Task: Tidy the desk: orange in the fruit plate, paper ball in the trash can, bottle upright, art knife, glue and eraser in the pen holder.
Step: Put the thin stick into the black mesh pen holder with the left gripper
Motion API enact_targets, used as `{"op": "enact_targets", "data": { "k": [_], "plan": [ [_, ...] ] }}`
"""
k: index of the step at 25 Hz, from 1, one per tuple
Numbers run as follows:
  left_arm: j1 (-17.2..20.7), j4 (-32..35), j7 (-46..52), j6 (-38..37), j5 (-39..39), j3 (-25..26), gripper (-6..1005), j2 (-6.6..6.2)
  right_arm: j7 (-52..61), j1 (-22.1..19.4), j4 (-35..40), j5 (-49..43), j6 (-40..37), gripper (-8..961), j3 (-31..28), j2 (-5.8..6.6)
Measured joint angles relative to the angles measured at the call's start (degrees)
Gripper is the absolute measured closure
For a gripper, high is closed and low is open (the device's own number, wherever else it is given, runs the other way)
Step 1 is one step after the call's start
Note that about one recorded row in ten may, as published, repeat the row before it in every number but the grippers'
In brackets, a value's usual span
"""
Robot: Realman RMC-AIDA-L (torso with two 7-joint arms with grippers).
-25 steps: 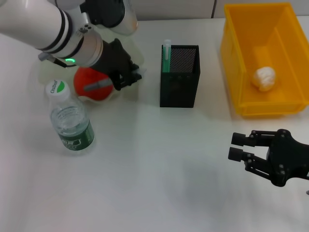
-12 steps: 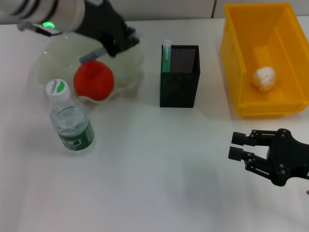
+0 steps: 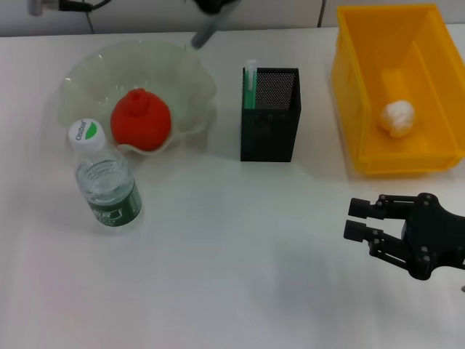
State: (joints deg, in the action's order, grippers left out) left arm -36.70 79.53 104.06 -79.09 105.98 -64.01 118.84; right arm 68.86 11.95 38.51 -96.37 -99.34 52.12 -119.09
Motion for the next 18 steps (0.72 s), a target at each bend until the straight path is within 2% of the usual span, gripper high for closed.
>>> {"op": "enact_targets", "data": {
  "k": [2,3,5,6,7,13,14,16,17,18],
  "plan": [
    [1.49,-1.03,-1.95,2.91,-4.81,-2.33,840,0.03,0.04,0.00,0.02,0.00,-0.04,515,0.00,0.00],
    [3.47,-2.11,-5.16,7.45,-9.67,-6.37,840,0.05,0.06,0.00,0.02,0.00,-0.06,514,0.00,0.00],
    [4.35,-2.47,-6.59,9.69,-11.42,-8.36,841,0.05,0.06,0.00,0.01,0.00,-0.06,510,0.00,0.00],
    [5.44,-3.16,-8.35,14.15,-13.45,-12.52,841,0.06,0.07,0.00,-0.03,-0.02,-0.06,509,0.00,0.01],
    [5.44,-3.16,-8.35,14.15,-13.45,-12.52,841,0.06,0.07,0.00,-0.03,-0.02,-0.06,507,0.00,0.01],
    [5.43,-8.61,-13.32,26.04,-17.21,-23.64,840,0.26,0.10,0.00,-0.08,-0.08,0.10,497,0.00,0.04],
    [5.43,-8.61,-13.32,26.04,-17.21,-23.64,840,0.26,0.10,0.00,-0.08,-0.08,0.10,495,0.00,0.04],
    [4.53,-14.02,-20.40,28.03,-24.72,-25.50,839,0.26,0.12,0.00,-0.15,-0.11,0.20,492,0.00,0.02],
    [4.53,-14.02,-20.40,28.03,-24.72,-25.50,839,0.26,0.12,0.00,-0.15,-0.11,0.20,490,0.00,0.02],
    [3.08,-19.57,-25.51,28.14,-30.85,-25.76,839,0.26,0.13,0.00,-0.18,-0.12,0.28,489,-0.01,0.04]
  ]
}}
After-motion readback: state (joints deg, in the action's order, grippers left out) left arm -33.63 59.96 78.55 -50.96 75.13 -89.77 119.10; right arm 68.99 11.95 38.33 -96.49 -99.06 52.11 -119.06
